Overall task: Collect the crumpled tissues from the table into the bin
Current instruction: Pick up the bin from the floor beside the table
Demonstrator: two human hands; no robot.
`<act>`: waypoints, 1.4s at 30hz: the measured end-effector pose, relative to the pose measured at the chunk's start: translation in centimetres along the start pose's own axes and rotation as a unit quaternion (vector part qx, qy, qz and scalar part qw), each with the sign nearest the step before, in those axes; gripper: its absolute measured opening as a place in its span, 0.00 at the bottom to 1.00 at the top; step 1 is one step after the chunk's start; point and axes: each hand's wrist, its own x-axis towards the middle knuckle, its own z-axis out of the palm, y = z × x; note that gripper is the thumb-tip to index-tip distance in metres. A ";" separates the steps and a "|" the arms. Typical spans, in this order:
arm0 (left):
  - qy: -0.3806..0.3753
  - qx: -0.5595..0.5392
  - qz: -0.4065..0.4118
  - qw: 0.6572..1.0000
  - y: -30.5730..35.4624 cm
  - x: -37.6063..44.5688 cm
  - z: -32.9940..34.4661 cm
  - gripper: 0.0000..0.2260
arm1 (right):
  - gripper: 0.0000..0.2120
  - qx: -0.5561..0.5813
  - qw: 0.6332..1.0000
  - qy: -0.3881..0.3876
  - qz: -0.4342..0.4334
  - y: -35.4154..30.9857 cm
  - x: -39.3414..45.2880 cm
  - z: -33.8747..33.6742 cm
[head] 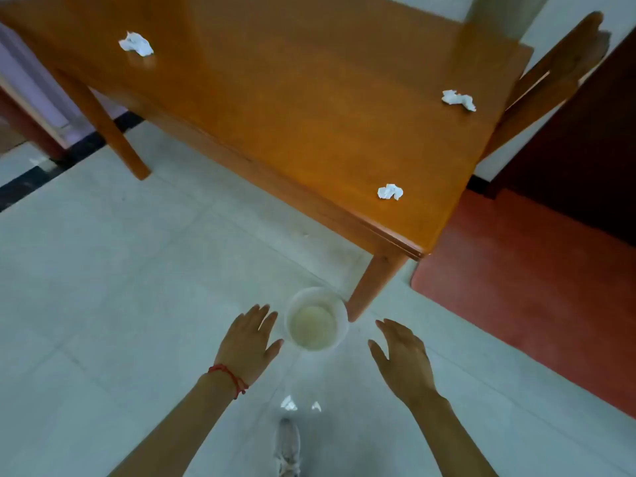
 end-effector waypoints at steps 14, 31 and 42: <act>-0.081 -0.014 0.002 0.997 -4.0 8.9 14.8 0.29 | 0.22 -0.012 0.998 -0.053 0.043 6.1 11.6 15.1; -0.101 -0.103 -0.103 0.984 -6.6 17.6 38.8 0.27 | 0.26 0.001 0.990 -0.055 0.128 14.6 24.0 36.3; -0.068 -0.269 -0.205 0.939 -5.4 19.1 43.4 0.23 | 0.20 0.096 0.985 0.000 0.143 15.4 26.2 40.4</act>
